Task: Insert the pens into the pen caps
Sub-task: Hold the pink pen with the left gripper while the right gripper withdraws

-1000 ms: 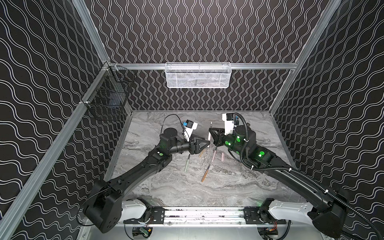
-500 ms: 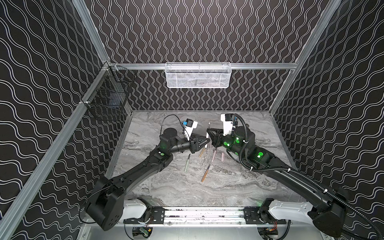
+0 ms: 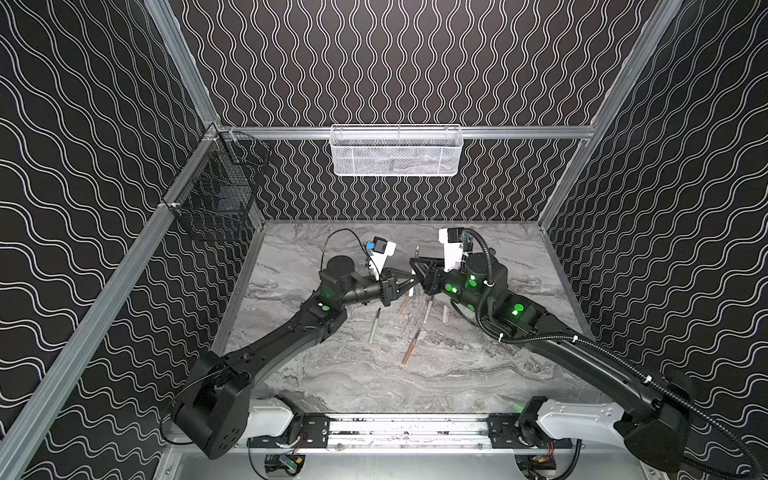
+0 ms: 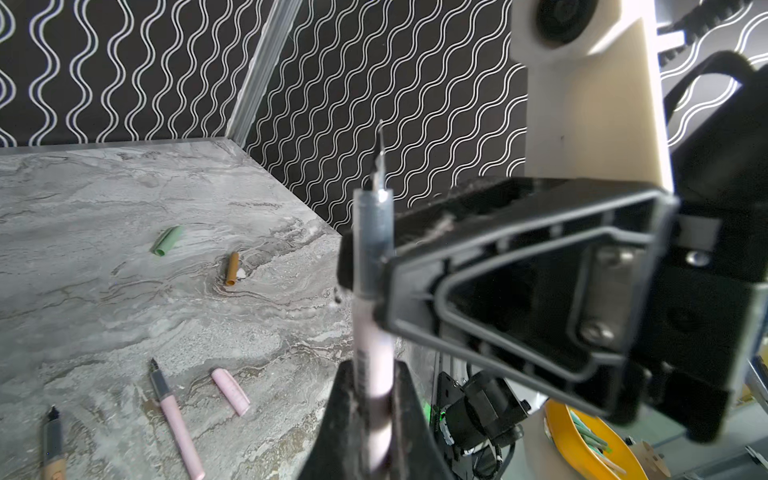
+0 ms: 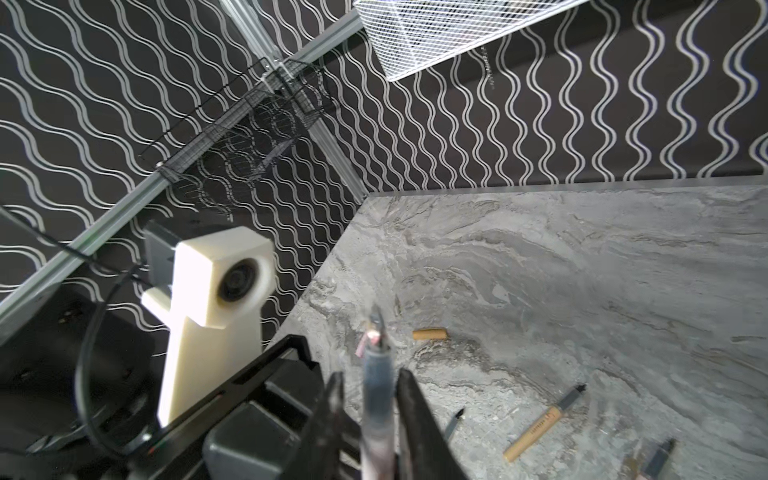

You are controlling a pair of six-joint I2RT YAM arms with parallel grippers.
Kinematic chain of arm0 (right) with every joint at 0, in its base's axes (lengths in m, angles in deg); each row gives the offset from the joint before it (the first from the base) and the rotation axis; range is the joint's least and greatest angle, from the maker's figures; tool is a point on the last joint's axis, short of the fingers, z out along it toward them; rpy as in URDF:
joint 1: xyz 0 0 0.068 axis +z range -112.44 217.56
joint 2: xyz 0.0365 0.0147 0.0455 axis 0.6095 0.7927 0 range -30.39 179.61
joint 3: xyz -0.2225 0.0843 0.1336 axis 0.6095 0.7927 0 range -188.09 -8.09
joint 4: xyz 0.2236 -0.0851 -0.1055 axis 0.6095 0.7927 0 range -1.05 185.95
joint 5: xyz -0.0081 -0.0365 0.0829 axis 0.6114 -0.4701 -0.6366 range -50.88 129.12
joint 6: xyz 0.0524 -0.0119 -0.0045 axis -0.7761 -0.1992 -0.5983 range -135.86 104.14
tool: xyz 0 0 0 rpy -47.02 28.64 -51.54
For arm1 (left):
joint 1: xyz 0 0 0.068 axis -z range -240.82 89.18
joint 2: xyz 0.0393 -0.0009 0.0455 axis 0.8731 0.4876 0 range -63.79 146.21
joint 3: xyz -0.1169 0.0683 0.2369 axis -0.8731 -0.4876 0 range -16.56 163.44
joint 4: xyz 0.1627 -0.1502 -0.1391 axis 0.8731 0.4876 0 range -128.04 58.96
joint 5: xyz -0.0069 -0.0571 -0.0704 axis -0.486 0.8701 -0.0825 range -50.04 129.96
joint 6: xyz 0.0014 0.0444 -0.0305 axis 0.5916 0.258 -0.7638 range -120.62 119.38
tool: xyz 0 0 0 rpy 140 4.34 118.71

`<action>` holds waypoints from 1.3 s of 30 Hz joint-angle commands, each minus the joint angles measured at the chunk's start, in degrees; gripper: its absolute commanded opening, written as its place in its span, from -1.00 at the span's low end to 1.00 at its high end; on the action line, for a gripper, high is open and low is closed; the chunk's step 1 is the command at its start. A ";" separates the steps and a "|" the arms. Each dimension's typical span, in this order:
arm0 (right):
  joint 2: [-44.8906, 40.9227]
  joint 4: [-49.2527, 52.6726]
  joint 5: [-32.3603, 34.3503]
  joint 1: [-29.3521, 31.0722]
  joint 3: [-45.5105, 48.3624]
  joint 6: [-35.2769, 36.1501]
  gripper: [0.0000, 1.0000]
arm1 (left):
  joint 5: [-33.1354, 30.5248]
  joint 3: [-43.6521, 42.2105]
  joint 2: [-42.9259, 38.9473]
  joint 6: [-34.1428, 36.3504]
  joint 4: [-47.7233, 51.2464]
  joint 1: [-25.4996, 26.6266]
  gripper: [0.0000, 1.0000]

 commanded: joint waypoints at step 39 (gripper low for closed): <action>21.05 20.59 -10.48 -23.75 8.91 0.49 -0.49 | -30.12 6.02 -9.57 13.87 22.33 10.73 -1.00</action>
